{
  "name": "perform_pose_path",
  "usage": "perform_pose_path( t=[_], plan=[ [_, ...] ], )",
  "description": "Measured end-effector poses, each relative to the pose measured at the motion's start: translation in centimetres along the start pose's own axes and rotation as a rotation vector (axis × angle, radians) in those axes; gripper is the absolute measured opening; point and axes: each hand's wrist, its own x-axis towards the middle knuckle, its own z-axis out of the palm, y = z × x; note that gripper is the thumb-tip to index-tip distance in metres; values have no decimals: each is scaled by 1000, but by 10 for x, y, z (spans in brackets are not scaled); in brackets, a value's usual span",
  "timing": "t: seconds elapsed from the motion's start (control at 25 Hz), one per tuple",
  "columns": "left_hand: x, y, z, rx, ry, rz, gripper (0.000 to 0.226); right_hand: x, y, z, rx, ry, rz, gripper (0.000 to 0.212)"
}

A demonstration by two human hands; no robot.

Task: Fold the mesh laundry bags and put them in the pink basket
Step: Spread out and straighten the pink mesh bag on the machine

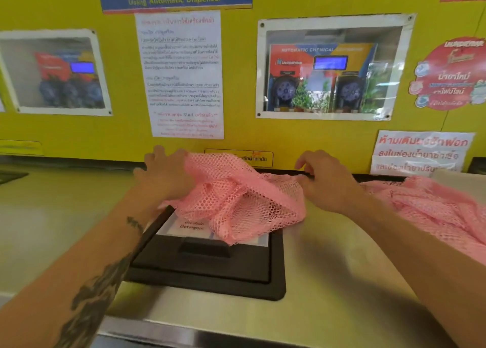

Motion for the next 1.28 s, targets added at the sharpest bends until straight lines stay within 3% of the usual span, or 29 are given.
perform_pose_path(
  t=[0.04,0.12,0.16,0.24,0.36,0.52,0.56,0.64,0.72,0.8,0.88,0.96,1.04,1.16,1.24,1.28],
  plan=[
    [-4,7,4,42,38,66,53,-5,-7,1,103,-78,-43,18],
    [-13,25,8,-97,123,332,36,-13,-19,9,203,-343,-57,30],
    [-17,34,10,-173,54,448,27,-17,-22,17,142,-457,-64,38],
    [-19,46,16,-59,-146,530,25,-15,-19,33,-17,-469,-95,36],
    [-7,47,30,219,-149,482,67,-7,-9,21,30,-446,27,27],
    [6,37,46,184,44,480,91,-10,3,-28,471,-854,262,26],
    [8,35,48,177,102,490,92,-12,5,-33,509,-806,277,22],
    [9,34,50,102,142,458,92,-9,7,-28,356,-446,239,17],
    [7,37,52,-8,58,401,92,-6,0,-11,315,-158,178,24],
    [4,43,56,-24,-32,393,98,-6,-20,10,406,-219,114,43],
    [1,47,61,-5,-47,404,104,-4,-35,29,343,-309,21,57],
    [1,45,61,-8,-45,389,104,1,-29,37,212,-252,-35,60],
    [4,34,56,4,-54,338,105,9,-2,23,129,-192,134,56],
    [8,12,51,138,-74,258,97,6,44,-5,18,-383,445,42],
    [11,2,45,168,-126,208,93,-2,52,-19,61,-461,530,32],
    [11,1,43,156,-137,189,93,-3,49,-23,101,-407,533,30]
  ],
)
